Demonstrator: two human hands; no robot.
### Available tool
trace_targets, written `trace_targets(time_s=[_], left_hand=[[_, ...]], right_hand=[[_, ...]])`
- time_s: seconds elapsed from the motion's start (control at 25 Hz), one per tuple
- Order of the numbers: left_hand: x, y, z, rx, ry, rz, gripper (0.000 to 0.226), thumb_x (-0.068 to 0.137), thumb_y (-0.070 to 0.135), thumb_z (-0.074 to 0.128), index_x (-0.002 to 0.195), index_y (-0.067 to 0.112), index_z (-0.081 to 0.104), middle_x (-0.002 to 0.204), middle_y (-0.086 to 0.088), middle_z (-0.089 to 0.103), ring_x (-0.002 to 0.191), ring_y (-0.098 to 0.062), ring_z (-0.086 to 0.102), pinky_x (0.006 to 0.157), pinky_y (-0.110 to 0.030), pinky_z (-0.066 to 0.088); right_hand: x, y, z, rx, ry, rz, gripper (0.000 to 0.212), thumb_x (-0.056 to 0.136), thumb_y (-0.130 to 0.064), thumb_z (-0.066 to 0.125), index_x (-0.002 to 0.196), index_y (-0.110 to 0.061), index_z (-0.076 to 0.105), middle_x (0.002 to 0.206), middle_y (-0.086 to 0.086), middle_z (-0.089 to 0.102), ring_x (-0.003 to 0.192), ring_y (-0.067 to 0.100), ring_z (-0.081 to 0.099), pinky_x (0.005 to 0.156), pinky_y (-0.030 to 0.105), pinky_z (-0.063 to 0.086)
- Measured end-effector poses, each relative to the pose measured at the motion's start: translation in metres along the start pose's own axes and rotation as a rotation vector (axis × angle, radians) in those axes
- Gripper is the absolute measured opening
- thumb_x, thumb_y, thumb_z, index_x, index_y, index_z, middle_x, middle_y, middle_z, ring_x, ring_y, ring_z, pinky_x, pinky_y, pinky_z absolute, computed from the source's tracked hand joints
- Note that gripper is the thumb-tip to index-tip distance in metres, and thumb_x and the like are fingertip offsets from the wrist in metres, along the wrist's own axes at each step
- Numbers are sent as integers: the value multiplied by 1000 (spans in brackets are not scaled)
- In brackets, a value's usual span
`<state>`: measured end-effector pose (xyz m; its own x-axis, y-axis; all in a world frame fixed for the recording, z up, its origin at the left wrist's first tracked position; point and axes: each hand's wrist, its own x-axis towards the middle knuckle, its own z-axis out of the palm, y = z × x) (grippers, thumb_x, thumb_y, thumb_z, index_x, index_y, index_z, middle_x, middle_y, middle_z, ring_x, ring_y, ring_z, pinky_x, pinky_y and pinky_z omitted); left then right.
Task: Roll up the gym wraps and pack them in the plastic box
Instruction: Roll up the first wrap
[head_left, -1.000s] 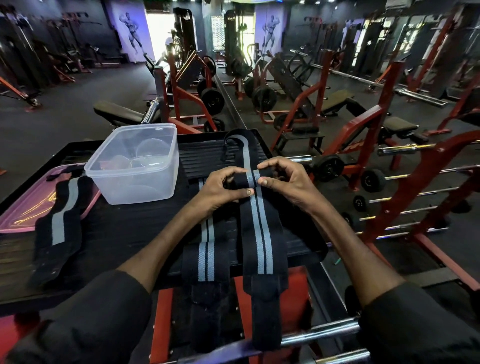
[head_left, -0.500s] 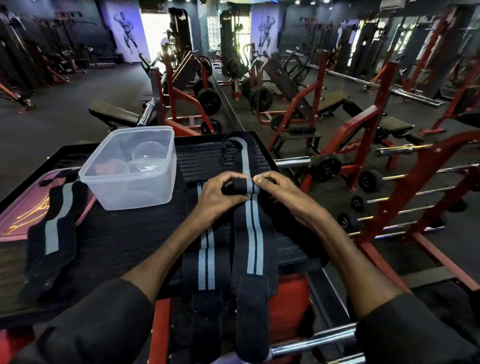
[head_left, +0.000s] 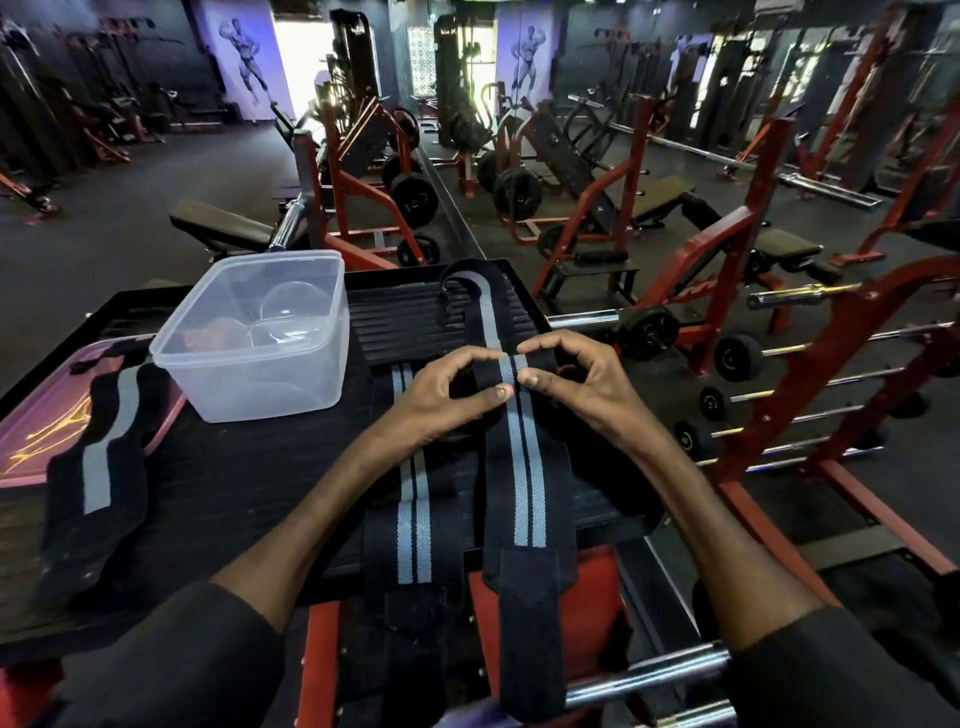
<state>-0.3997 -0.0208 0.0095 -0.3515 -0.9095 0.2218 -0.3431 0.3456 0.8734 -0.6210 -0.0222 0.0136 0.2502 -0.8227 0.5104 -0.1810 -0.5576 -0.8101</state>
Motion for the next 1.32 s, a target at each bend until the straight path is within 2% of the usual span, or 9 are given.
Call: trace_targets(time_s=[0.08, 0.16, 0.32, 0.52, 0.72, 0.92, 1.08, 1.2, 1.32], left_hand=[[-5, 1, 1, 48, 47, 63, 44, 82, 37, 82, 123, 34, 66, 127, 16, 66, 126, -3, 57, 112, -39, 44], [-9, 2, 3, 69, 91, 137, 48, 80, 30, 85, 123, 25, 67, 125, 12, 68, 123, 0, 59, 110, -26, 44], [-11, 2, 10, 107, 96, 209, 48, 78, 22, 87, 122, 19, 68, 121, 11, 68, 109, 1, 65, 77, -16, 55], [-13, 3, 15, 158, 136, 364, 50, 74, 15, 89, 119, 12, 69, 115, 6, 70, 109, -2, 67, 89, -18, 54], [-14, -1, 18, 113, 99, 336, 47, 74, 9, 88, 116, 10, 66, 111, 11, 66, 101, 5, 66, 74, -10, 53], [-6, -15, 21, 180, -175, 188, 48, 76, 27, 89, 106, 21, 52, 107, 10, 64, 99, -2, 65, 85, -18, 49], [7, -10, 29, 390, -416, 154, 51, 81, 47, 81, 106, 26, 43, 87, 11, 54, 79, -6, 52, 72, -29, 45], [26, 7, 18, 443, -659, 46, 50, 83, 53, 77, 114, 23, 51, 103, 5, 61, 96, -13, 60, 86, -35, 52], [57, 30, 1, 240, -647, 22, 38, 96, 46, 63, 116, 14, 68, 120, -2, 70, 114, -17, 65, 101, -34, 52]], right_hand=[[-4, -3, 0, 92, -30, 60, 27, 84, -8, 79, 109, -5, 71, 110, 10, 72, 103, 18, 68, 89, 45, 54], [-9, -9, -4, 230, -78, 213, 32, 85, -5, 77, 115, -4, 68, 113, 11, 71, 103, 19, 68, 90, 39, 56], [-15, -14, -16, 257, -204, 474, 37, 85, -9, 79, 119, -11, 67, 108, 5, 76, 100, 19, 73, 82, 31, 59], [-22, -13, -12, -41, -80, 225, 40, 75, -8, 87, 112, -10, 71, 104, 3, 75, 93, 10, 71, 84, 30, 59], [-30, -16, -9, -282, -17, 87, 46, 70, -15, 92, 111, -16, 72, 100, -4, 75, 91, 6, 70, 82, 25, 55], [-44, -11, 0, -368, -36, 66, 46, 65, -13, 93, 107, -16, 75, 102, -11, 73, 101, 4, 66, 89, 22, 50], [-53, -5, -10, -353, -54, 130, 45, 62, -7, 94, 103, -11, 75, 98, -13, 72, 93, -9, 64, 86, 11, 45], [-61, -2, -21, -348, -78, 183, 45, 62, -10, 95, 101, -13, 74, 95, -8, 73, 87, -6, 65, 82, 16, 47], [-68, -5, -21, -311, -79, 229, 44, 64, -8, 94, 101, -13, 72, 92, -8, 72, 82, -5, 65, 78, 15, 49]])
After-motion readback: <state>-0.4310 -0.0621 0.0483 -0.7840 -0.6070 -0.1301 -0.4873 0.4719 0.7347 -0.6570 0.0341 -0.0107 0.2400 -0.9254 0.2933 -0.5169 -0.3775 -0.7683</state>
